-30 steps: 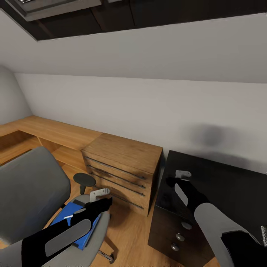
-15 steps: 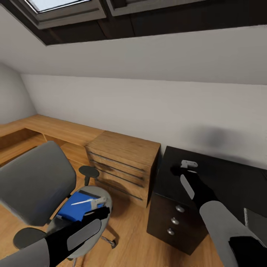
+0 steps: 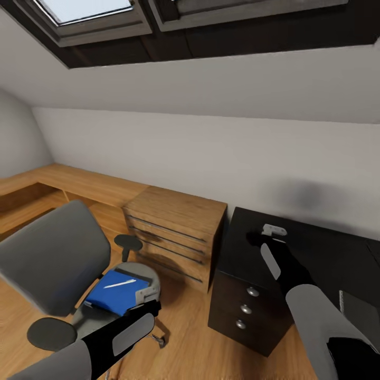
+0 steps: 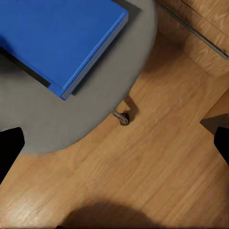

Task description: In the bedroom, organize the workspace by keeping the computer under the desk, ensuring the monitor is on the desk, placing the keyboard on the desk next to the monitor, placing the mouse on the desk next to the keyboard, moving the folder from the swivel chair onto the desk next to the mouse, stacking the notebook on top of the folder with the pen on top of the notebook, and positioning the swivel chair next to the desk.

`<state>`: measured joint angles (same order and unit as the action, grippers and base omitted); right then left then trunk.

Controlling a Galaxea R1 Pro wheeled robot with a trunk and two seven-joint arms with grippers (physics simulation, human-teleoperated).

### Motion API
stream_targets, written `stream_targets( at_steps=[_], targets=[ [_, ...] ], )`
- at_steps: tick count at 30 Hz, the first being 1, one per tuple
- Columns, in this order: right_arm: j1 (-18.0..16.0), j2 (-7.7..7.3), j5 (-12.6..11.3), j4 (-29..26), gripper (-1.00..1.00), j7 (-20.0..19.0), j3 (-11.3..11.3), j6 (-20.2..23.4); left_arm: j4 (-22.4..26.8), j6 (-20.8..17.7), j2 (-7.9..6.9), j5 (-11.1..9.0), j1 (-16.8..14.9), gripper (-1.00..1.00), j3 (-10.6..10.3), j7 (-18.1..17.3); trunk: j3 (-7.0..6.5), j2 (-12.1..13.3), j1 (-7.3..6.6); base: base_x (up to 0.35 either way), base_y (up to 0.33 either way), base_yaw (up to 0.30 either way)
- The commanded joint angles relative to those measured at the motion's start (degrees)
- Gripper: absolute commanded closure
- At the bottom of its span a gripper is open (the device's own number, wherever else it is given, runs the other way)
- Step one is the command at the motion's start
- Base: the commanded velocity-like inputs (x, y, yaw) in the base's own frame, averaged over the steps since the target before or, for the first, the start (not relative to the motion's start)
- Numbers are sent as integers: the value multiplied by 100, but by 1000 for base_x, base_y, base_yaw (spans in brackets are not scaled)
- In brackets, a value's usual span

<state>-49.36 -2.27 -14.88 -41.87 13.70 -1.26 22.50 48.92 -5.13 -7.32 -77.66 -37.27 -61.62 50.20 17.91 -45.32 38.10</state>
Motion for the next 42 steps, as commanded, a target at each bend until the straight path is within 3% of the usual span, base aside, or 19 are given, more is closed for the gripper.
stream_targets(
  at_steps=[1, 9, 10, 20, 22, 25, 26, 30, 33, 38, 40, 41, 42],
  targets=[
    [-3, -1, -77, -11, 100, 18, 3, 18, 12, -31, -6, -3, -9, -100, -20, 33, -10, 35, -24, -307, 0, -7],
    [-3, -5, -68, -14, 100, 22, -7, 7, 6, -49, 5, -5, -9, -100, -27, 34, -154, 356, -200, -228, 0, -1],
    [-3, -4, -74, -14, 100, 208, -53, -5, -12, -58, 18, -19, -9, -100, -49, 34, -172, 396, -222, -5, 0, -55],
    [-3, -8, -70, -14, 100, 323, -259, -9, -49, -61, 2, 27, -9, -100, -156, 28, -198, 396, -222, -1, 0, -224],
    [-3, -9, -69, -16, 100, 385, -278, -9, -120, -58, -2, 21, -9, -100, -324, 27, -203, 396, -222, 0, 0, -257],
    [-3, -10, -68, -18, 100, 502, -301, -9, -222, -17, -5, 3, -14, -100, -896, 52, -212, 396, -222, 0, 0, -268],
    [-3, -10, -68, -18, 100, 535, -307, -9, -303, 8, -6, -2, -15, -100, -1176, 61, -215, 396, -222, 0, 0, -273],
    [-3, -10, -68, -21, 100, 597, -398, 0, -545, 320, 0, -51, 2, -100, -1805, 70, -226, 396, -222, 0, 0, -275],
    [-3, -10, -68, -21, 100, 616, -516, 11, -661, 644, 2, -113, 147, -100, -2048, 67, -235, 396, -222, 0, 0, -277],
    [-3, -12, -63, -20, 100, 625, -576, 16, -1067, 804, 38, -137, 391, -100, -2197, -64, -249, 396, -222, 0, 0, -277],
    [-3, -16, -60, -16, 100, 674, -589, 14, -1432, 839, 96, -141, 503, -100, -2223, -446, -255, 396, -222, 0, 0, -278],
    [-3, -17, -60, -15, 100, 783, -591, 8, -1773, 883, 156, -144, 549, -100, -2231, -902, -257, 396, -222, 0, 0, -279],
    [-3, -18, -60, -13, 100, 828, -592, 5, -1897, 904, 183, -146, 559, -100, -2233, -1068, -260, 396, -222, 0, 0, -279]
  ],
)
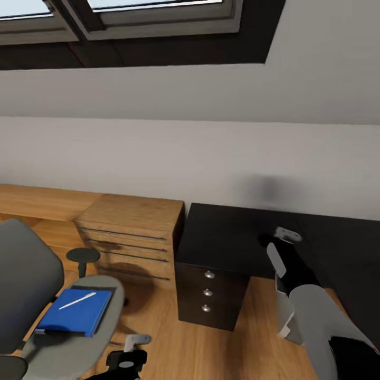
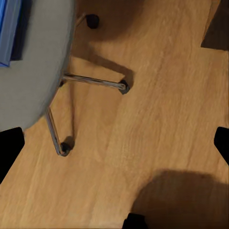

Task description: In the bedroom, organize the workspace by keeping the computer under the desk, ensuring the monitor is on the desk, placing the keyboard on the desk next to the monitor, placing the mouse on the desk next to the keyboard, moving the folder from the swivel chair onto the desk next to the mouse, stacking the notebook on top of the folder with the pen on top of the notebook, and positioning the swivel chair next to the desk.

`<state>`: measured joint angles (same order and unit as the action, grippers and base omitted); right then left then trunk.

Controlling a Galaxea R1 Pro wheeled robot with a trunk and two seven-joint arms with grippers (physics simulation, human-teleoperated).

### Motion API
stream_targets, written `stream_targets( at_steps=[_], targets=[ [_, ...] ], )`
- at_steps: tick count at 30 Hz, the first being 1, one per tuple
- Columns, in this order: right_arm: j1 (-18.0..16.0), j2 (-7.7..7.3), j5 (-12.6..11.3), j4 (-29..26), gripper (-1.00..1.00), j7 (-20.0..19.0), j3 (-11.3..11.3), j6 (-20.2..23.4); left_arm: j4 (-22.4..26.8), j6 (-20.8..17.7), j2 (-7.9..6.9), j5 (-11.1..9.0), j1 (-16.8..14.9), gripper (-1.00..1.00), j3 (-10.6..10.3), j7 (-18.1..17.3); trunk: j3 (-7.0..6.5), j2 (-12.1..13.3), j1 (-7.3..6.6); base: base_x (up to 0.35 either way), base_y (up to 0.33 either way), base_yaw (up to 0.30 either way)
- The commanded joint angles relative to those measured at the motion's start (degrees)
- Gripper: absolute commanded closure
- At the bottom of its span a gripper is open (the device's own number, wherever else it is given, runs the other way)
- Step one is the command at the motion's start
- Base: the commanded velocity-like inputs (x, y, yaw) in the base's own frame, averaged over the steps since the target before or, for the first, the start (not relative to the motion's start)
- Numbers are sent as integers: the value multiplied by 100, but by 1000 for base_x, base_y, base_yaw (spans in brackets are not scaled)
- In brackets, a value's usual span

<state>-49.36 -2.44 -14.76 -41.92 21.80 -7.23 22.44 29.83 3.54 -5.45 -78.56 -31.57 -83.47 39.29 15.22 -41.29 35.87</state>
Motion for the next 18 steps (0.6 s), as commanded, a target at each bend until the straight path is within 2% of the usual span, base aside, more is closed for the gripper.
stream_targets(
  at_steps=[1, 2, 3, 5, 9, 18],
  targets=[
    [-4, -2, -75, -3, 100, 157, 3, -2, -386, 102, 101, -64, 8, -100, -52, -449, 6, -8, 2, 0, 0, -280],
    [-4, -2, -76, 1, 100, 194, 1, -6, -524, 120, 142, -71, 12, -100, -53, -590, 3, -8, 2, 0, 0, -281],
    [-4, -1, -75, 18, 100, 290, -4, -23, -1039, 162, 331, -140, 21, -100, -54, -992, 1, -8, 2, 0, 0, -282],
    [-4, 3, -75, 31, 100, 363, -9, -64, -1461, 190, 538, -250, 27, -100, -55, -1229, -3, -8, 2, 0, 0, -285],
    [-4, 6, -79, 34, 100, 404, -15, -86, -1559, 198, 587, -281, 28, -100, -50, -1281, -11, -8, 2, 0, 0, -288],
    [-4, -2, -80, 35, 100, 413, -99, -97, -1588, 200, 571, -300, 28, -100, -29, -1292, -29, -8, 2, 0, 0, -291]
  ],
)
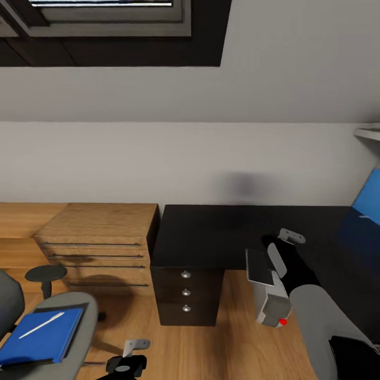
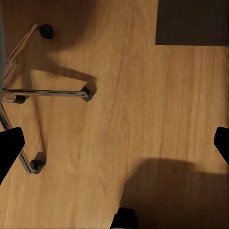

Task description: In the bedroom, organize the workspace by keeping the computer under the desk, ensuring the monitor is on the desk, placing the keyboard on the desk next to the monitor, placing the mouse on the desk next to the keyboard, moving the folder from the swivel chair onto the desk next to the mouse, stacking the notebook on top of the folder with the pen on top of the notebook, and positioning the swivel chair next to the desk.

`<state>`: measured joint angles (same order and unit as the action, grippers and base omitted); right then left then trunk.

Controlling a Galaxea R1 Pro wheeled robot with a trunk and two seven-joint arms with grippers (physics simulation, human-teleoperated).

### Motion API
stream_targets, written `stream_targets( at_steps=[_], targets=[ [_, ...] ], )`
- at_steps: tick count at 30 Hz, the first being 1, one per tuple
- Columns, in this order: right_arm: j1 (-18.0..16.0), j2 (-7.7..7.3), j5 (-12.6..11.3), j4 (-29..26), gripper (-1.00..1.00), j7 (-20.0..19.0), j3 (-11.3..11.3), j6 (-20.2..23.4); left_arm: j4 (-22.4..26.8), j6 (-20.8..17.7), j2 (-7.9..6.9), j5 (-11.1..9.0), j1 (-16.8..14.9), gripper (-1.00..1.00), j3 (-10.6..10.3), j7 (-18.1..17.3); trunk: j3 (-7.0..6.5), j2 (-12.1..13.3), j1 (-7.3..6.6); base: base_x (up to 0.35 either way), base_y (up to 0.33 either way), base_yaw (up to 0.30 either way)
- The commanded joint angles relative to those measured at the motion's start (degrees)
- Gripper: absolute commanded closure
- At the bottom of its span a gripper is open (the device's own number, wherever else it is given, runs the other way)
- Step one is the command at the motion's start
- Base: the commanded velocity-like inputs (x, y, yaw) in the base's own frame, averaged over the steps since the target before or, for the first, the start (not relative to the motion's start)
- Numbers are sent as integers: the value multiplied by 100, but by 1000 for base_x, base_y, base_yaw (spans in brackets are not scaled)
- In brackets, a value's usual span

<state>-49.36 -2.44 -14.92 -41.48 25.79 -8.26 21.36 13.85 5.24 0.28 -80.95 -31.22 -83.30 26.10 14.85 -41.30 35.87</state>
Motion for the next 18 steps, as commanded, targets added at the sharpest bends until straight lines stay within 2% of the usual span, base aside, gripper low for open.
stream_targets(
  at_steps=[1, 5, 11, 14, 18],
  targets=[
    [-3, -2, -63, -10, 100, 14, 3, 11, 11, 30, -1, -61, -6, -100, -47, 27, 7, -7, 2, 0, 0, -292],
    [-3, 5, -60, -10, 100, 14, 0, 9, -2, 30, -7, -79, -6, -100, -36, 33, 4, -7, 2, 0, -77, -292],
    [-3, 7, -55, -1, 100, 14, -1, 4, -178, 38, -10, -414, -6, -100, -30, 28, 3, -7, 2, 0, -257, -292],
    [-3, 7, -59, 6, 100, 6, 2, -20, -193, 38, -10, -458, -6, -100, -29, 27, 3, -7, 2, 0, -69, -294],
    [-3, 19, -66, 161, 100, -9, 28, -316, -198, 39, -11, -476, -6, -100, -32, 27, 3, -7, 2, 0, -14, -295]
  ],
)
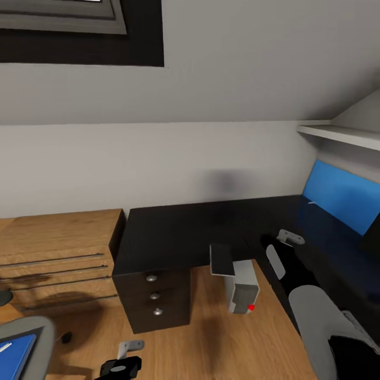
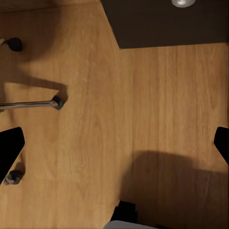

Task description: In the bedroom, organize the workspace by keeping the computer under the desk, ensuring the monitor is on the desk, placing the keyboard on the desk next to the monitor, placing the mouse on the desk next to the keyboard, moving the folder from the swivel chair onto the desk next to the mouse, stacking the notebook on top of the folder with the pen on top of the notebook, and positioning the swivel chair next to the desk.

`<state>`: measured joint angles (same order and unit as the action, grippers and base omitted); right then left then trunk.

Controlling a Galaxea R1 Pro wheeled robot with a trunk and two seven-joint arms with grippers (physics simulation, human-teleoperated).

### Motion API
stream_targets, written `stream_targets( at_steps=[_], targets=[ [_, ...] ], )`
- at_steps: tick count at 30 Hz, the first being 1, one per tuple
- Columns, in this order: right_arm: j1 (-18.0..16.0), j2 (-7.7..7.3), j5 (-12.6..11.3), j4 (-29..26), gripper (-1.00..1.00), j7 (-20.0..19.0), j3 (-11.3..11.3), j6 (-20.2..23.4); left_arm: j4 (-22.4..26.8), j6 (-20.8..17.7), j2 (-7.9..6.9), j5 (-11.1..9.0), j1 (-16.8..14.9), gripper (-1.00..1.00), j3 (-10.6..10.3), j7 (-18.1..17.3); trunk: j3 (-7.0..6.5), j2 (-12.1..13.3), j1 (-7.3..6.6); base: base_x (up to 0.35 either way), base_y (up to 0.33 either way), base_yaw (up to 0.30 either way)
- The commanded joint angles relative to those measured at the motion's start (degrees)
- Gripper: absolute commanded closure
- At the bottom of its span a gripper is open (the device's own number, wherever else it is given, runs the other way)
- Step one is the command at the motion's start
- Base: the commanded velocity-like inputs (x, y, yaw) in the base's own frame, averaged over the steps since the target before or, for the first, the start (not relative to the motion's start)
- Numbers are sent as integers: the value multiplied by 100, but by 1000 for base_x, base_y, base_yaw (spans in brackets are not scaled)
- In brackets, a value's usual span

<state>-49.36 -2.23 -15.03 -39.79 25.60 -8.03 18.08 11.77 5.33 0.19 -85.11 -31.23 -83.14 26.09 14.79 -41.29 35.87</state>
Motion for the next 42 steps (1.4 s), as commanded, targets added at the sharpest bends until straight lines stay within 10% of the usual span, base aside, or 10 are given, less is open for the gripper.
stream_targets(
  at_steps=[1, 34, 42],
  targets=[
    [-3, -1, -57, 18, 100, 9, 8, -1, 10, 29, -1, -62, -6, -100, -46, 27, 8, -7, 1, 0, -4, -297],
    [-3, 96, -48, 128, 100, -33, 51, -4, 10, 29, -1, -62, -6, -100, -46, 27, 8, -7, 1, 0, 0, -287],
    [-3, 220, 5, 138, 100, -14, 950, 38, 10, 29, -1, -60, -6, -100, -51, 27, 8, -7, 1, 0, 0, -20]
  ],
)
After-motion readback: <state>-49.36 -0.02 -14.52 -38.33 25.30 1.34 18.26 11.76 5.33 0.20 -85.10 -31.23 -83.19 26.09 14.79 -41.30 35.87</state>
